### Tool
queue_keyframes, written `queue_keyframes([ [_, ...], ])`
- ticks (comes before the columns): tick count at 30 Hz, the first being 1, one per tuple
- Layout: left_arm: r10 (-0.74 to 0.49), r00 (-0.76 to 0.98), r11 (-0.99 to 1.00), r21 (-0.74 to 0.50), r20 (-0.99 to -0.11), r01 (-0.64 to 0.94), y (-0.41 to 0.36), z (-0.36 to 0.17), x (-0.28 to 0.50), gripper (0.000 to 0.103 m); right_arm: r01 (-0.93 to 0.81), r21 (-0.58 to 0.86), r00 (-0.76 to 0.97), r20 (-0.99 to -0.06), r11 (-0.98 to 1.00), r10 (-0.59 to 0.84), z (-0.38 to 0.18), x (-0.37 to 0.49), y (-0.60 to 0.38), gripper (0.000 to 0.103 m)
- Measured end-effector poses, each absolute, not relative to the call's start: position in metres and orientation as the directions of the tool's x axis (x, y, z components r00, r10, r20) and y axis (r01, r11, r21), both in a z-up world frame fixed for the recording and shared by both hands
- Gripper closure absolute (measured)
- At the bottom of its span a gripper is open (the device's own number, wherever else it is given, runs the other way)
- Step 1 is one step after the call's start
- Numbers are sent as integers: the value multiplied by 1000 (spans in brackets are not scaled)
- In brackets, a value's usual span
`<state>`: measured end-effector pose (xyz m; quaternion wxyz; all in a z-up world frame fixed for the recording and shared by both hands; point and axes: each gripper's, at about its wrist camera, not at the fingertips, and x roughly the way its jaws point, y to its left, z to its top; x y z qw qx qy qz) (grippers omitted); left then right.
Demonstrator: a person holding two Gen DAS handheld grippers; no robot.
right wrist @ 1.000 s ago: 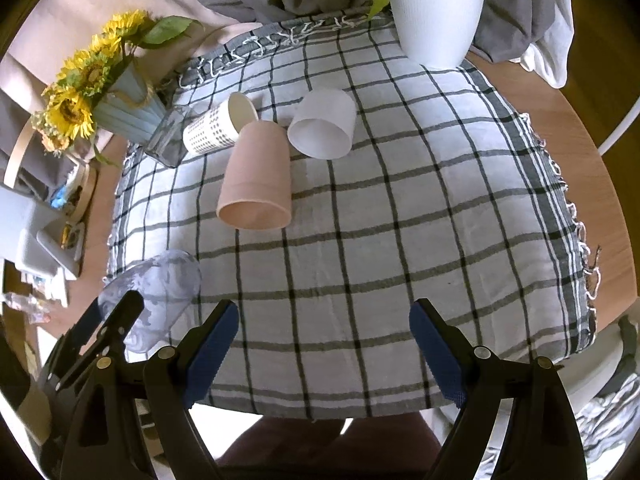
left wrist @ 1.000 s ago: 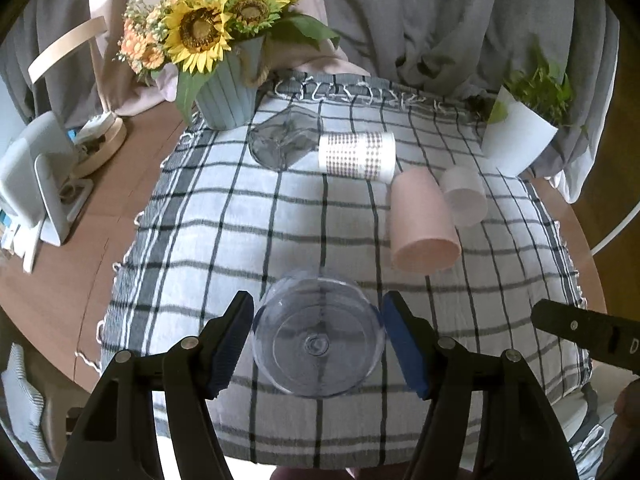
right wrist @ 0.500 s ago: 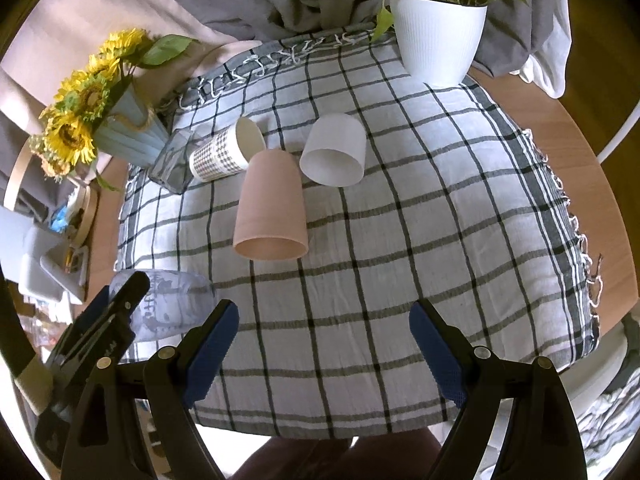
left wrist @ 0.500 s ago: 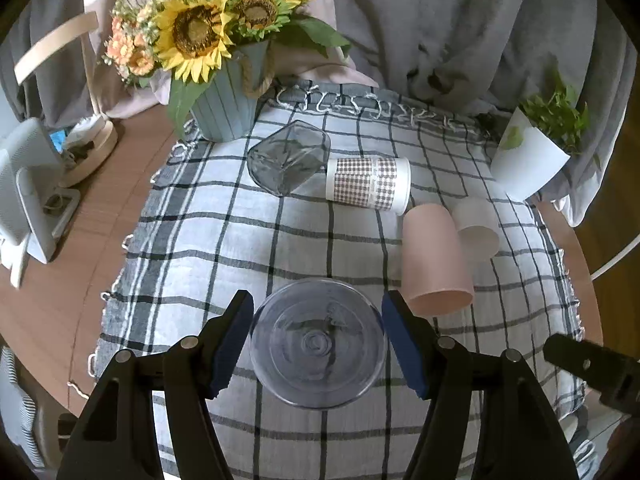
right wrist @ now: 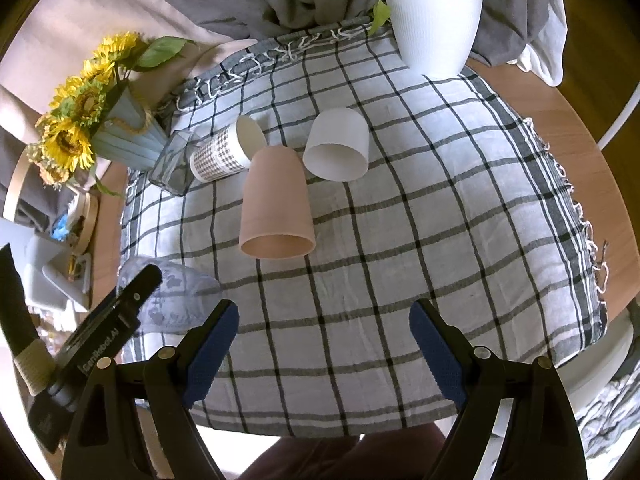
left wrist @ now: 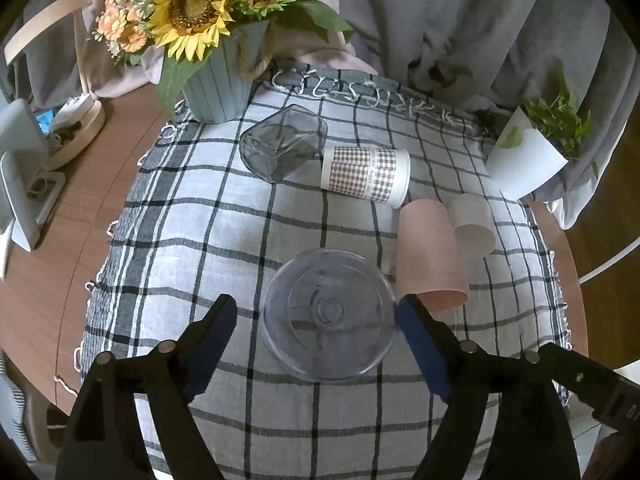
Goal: Flip cup upside down
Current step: 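Grasp the clear jar with the left gripper and turn it opening-down, then lower the inverted jar onto the cloth and open the left gripper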
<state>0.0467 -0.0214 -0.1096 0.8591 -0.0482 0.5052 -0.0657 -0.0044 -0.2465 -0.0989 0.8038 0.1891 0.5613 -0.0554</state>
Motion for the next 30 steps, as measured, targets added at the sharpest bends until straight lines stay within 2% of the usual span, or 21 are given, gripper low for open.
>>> queue_keyframes([
  [10, -141, 493, 990, -120, -859, 74, -21, -102, 42, 18, 308, 234, 374, -921, 922, 109, -97, -6, -247, 16],
  [12, -129, 516, 991, -101, -847, 82, -21, -92, 36, 15, 307, 232, 383, -918, 923, 104, -95, -8, -246, 16],
  [14, -128, 537, 992, -96, -834, 87, -21, -82, 29, 7, 301, 227, 404, -910, 926, 92, -88, -11, -246, 16],
  [18, -94, 588, 995, -65, -803, 70, -18, -59, 13, 0, 280, 224, 458, -886, 934, 75, -70, -20, -242, 16],
  [25, 16, 614, 1000, 26, -789, 7, -9, -47, -10, 0, 230, 170, 542, -840, 958, 19, -40, -39, -229, 10],
  [30, 24, 635, 999, 47, -772, 20, -4, -39, -28, 0, 200, 127, 585, -811, 972, -14, -32, -53, -218, 10],
])
